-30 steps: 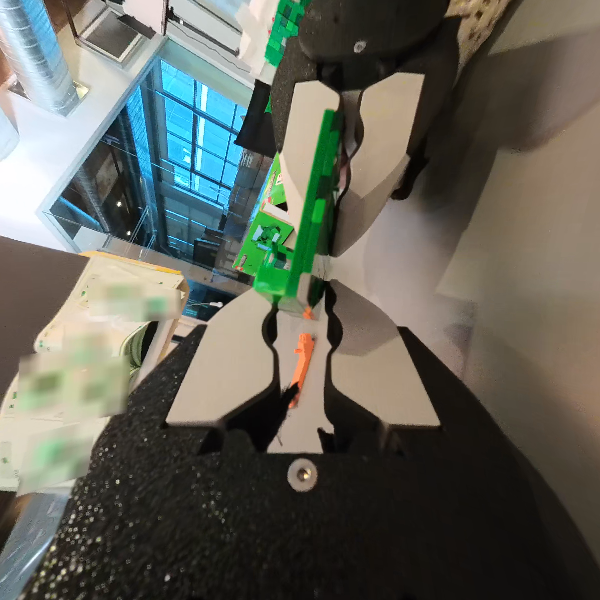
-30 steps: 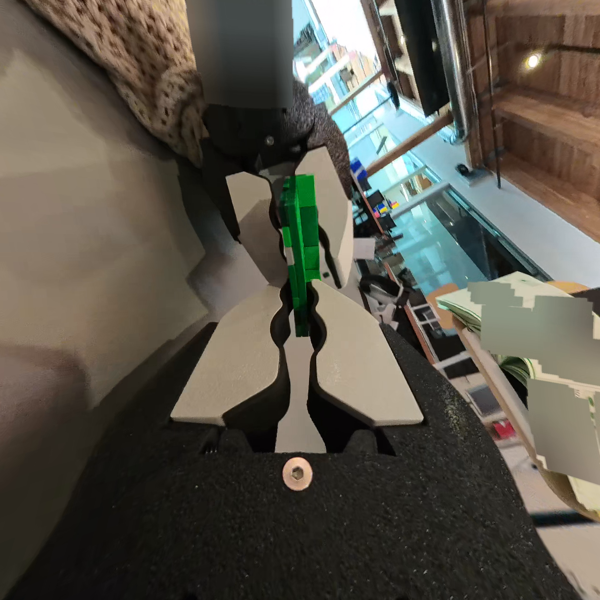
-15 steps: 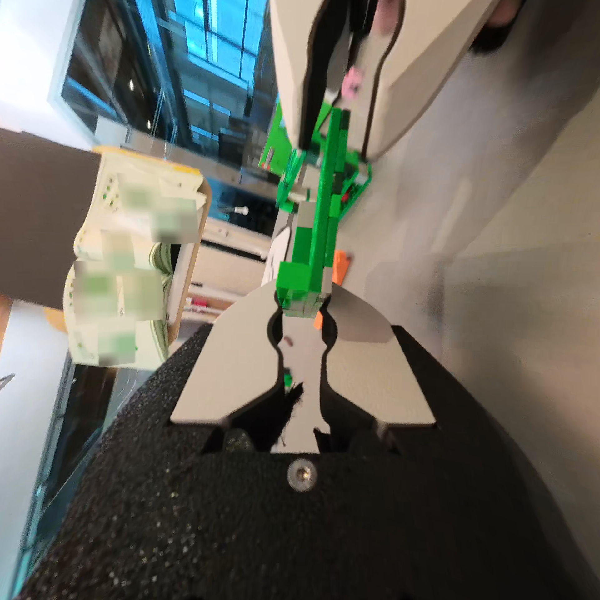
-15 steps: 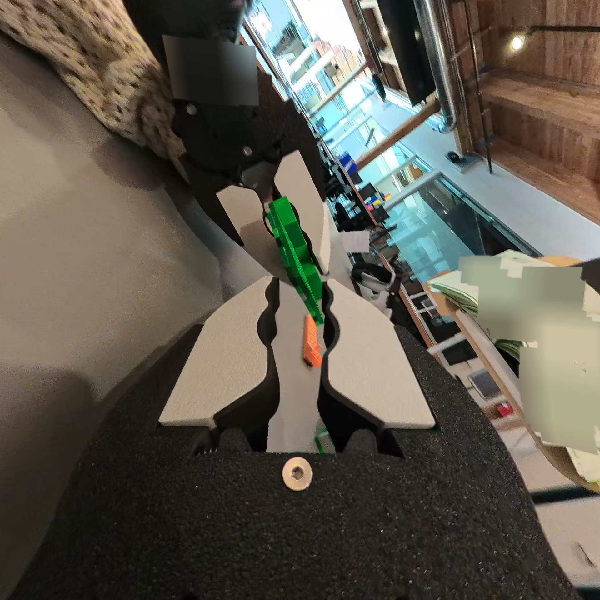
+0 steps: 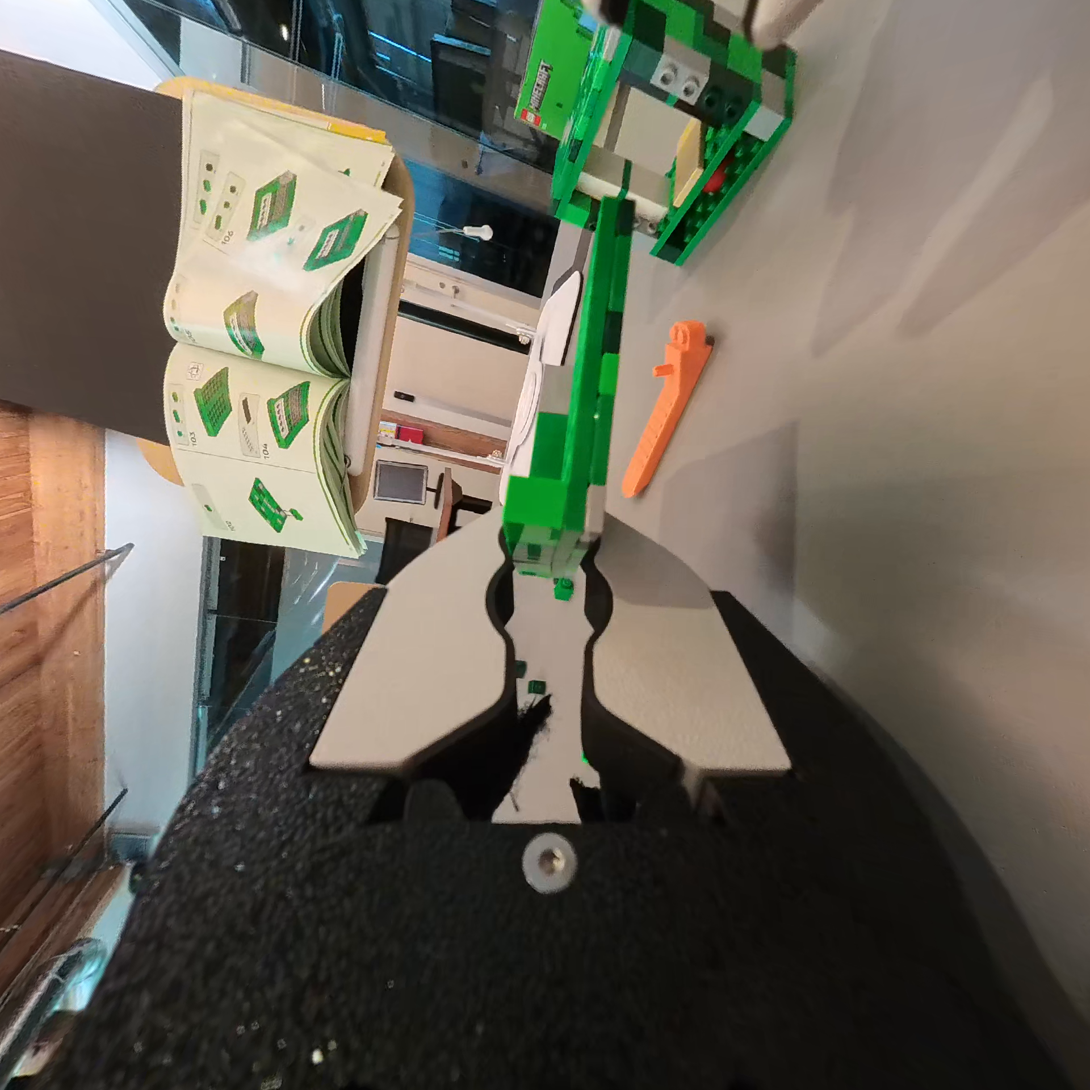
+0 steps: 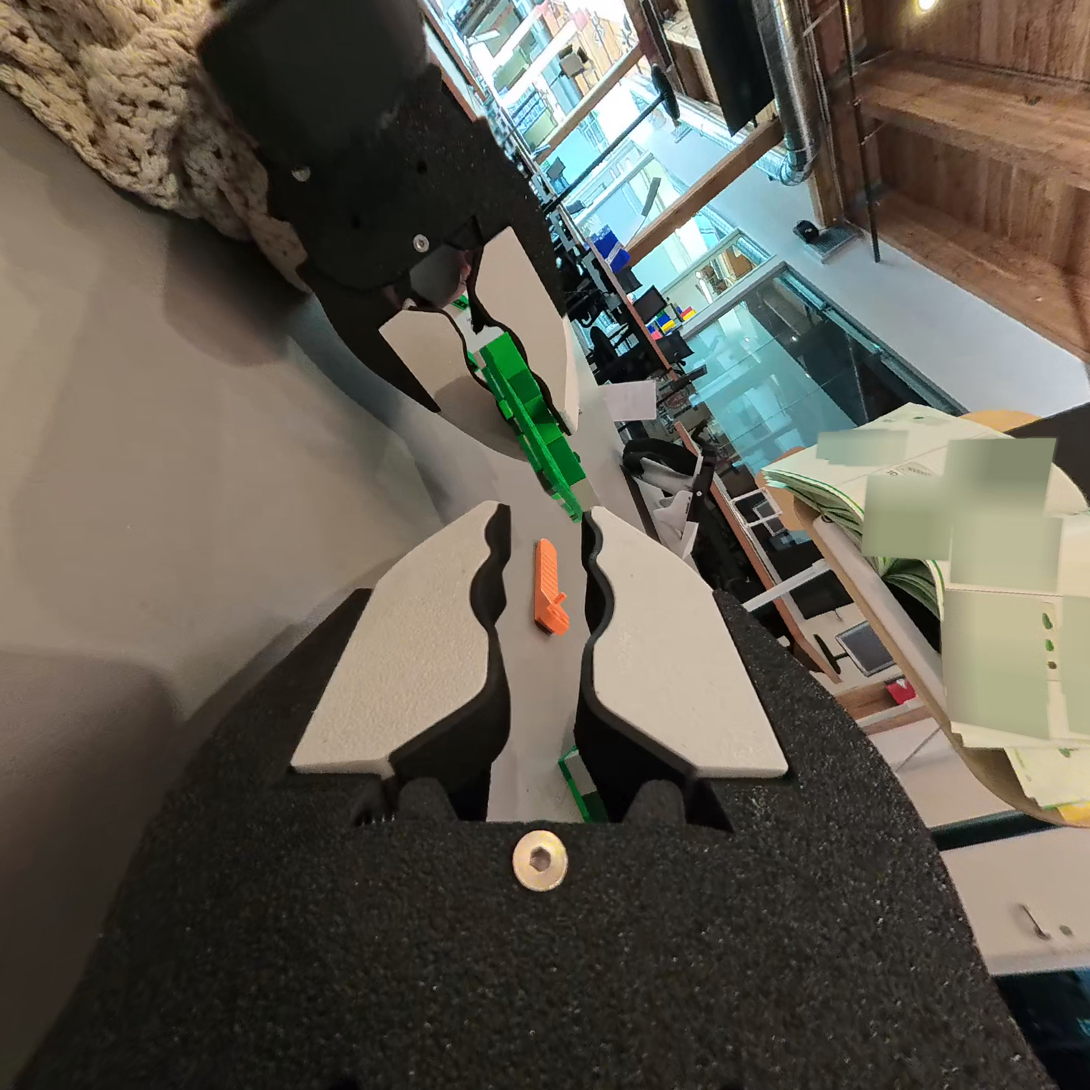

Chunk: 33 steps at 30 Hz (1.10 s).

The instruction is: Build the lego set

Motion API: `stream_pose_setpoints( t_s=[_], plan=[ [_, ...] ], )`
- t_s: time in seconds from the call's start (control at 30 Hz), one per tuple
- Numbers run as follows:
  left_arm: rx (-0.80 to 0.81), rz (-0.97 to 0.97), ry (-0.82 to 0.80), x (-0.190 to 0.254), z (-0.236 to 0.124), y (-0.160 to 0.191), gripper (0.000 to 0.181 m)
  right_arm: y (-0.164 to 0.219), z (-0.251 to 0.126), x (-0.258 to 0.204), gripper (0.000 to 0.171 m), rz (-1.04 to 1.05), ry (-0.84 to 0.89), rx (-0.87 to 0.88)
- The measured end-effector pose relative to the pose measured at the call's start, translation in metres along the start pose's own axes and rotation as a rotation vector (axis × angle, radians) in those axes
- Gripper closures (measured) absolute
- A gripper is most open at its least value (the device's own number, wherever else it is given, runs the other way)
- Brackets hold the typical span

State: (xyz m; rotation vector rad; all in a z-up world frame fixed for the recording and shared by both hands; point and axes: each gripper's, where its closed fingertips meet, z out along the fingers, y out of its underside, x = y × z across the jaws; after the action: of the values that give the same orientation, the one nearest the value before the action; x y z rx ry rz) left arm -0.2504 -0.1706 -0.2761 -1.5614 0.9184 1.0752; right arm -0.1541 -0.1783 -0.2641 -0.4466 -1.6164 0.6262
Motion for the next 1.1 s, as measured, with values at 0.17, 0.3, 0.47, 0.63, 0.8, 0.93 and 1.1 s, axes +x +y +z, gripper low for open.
stream_pose_setpoints(
  t_s=[0.17, 0.3, 0.47, 0.63, 0.8, 0.93, 1.1],
  plan=[
    [0.009, 0.027, 0.005, 0.003, -0.001, -0.003, 0.163, 0.009, 0.003, 0.006, 0.152, -0.004, 0.022, -0.029],
    [0.012, 0.032, -0.008, 0.001, -0.001, -0.004, 0.163, 0.007, 0.003, 0.004, 0.154, -0.030, 0.022, -0.028],
    [0.024, 0.048, -0.036, -0.003, -0.003, -0.007, 0.163, 0.008, 0.003, 0.002, 0.156, -0.048, 0.017, -0.035],
    [0.043, 0.066, -0.057, -0.005, -0.005, -0.011, 0.163, 0.009, 0.002, 0.006, 0.156, -0.024, 0.030, -0.037],
    [0.062, 0.070, -0.056, -0.004, -0.006, -0.014, 0.163, 0.009, 0.003, 0.004, 0.156, -0.036, 0.025, -0.038],
    [0.136, 0.082, -0.008, 0.004, -0.009, -0.024, 0.163, 0.008, 0.003, 0.004, 0.156, -0.066, 0.038, -0.038],
    [0.156, 0.114, -0.002, 0.007, -0.010, -0.028, 0.163, 0.003, 0.002, 0.001, 0.148, -0.137, 0.051, -0.016]
  ],
)
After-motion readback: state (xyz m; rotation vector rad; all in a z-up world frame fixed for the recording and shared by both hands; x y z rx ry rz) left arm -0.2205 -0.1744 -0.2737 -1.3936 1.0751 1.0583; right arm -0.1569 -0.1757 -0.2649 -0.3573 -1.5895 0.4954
